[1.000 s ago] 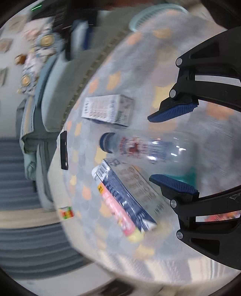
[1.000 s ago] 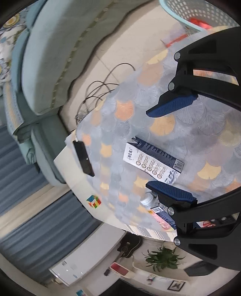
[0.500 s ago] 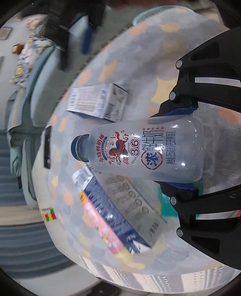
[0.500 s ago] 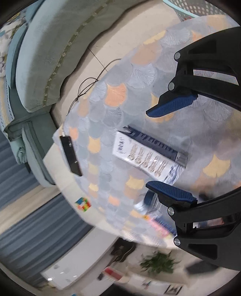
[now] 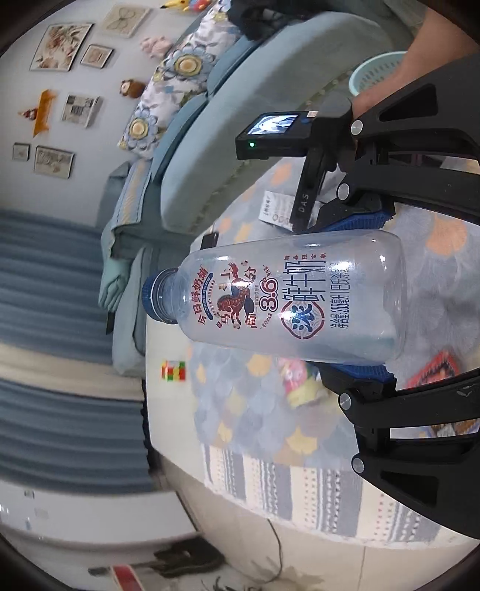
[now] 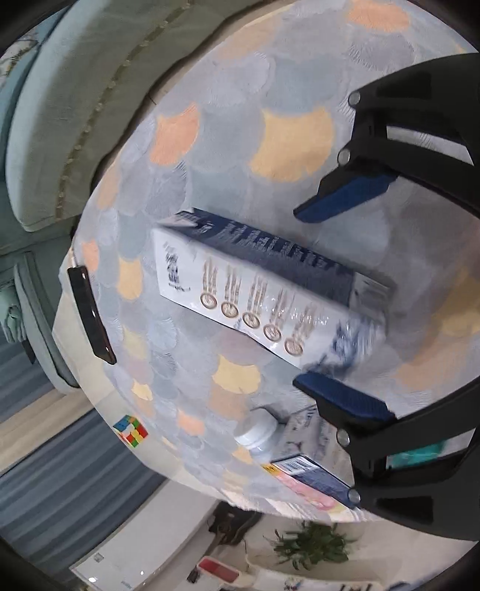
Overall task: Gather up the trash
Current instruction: 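Grasp the white milk carton with the right tool and lift it, then lift the milk bottle with the left tool while right tool holds the carton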
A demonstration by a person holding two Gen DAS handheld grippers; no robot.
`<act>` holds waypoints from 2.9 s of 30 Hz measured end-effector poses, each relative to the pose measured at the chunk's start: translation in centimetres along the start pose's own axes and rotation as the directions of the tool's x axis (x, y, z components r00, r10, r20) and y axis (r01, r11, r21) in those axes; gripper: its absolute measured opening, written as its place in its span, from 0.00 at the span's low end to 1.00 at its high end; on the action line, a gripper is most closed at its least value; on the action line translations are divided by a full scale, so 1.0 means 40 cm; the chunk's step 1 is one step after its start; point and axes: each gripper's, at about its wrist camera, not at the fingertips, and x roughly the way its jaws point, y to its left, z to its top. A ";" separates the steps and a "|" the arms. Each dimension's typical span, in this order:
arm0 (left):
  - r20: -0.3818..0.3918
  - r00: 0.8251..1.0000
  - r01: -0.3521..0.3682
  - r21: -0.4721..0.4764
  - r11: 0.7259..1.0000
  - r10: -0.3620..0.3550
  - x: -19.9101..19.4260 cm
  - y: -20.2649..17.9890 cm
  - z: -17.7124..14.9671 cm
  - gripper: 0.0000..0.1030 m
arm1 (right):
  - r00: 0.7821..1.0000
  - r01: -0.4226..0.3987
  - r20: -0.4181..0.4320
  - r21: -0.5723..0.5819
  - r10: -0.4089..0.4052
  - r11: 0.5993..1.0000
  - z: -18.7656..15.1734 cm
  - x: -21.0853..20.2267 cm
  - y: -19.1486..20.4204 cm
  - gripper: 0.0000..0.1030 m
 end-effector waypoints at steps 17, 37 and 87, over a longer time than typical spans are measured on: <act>0.043 0.996 -0.074 0.041 0.996 0.072 -0.039 0.029 -0.012 0.49 | 0.998 0.063 -0.019 -0.189 -0.068 0.980 -0.017 0.021 0.068 0.36; 0.239 0.971 -0.042 0.109 0.993 0.015 -0.155 -0.062 0.005 0.01 | 0.977 -0.046 0.184 -0.328 0.111 0.944 0.003 -0.333 0.039 0.34; -0.031 0.996 0.090 0.219 0.971 -0.085 -0.025 -0.234 -0.096 0.43 | 0.939 0.049 0.335 -0.362 0.081 0.931 -0.057 -0.542 -0.110 0.34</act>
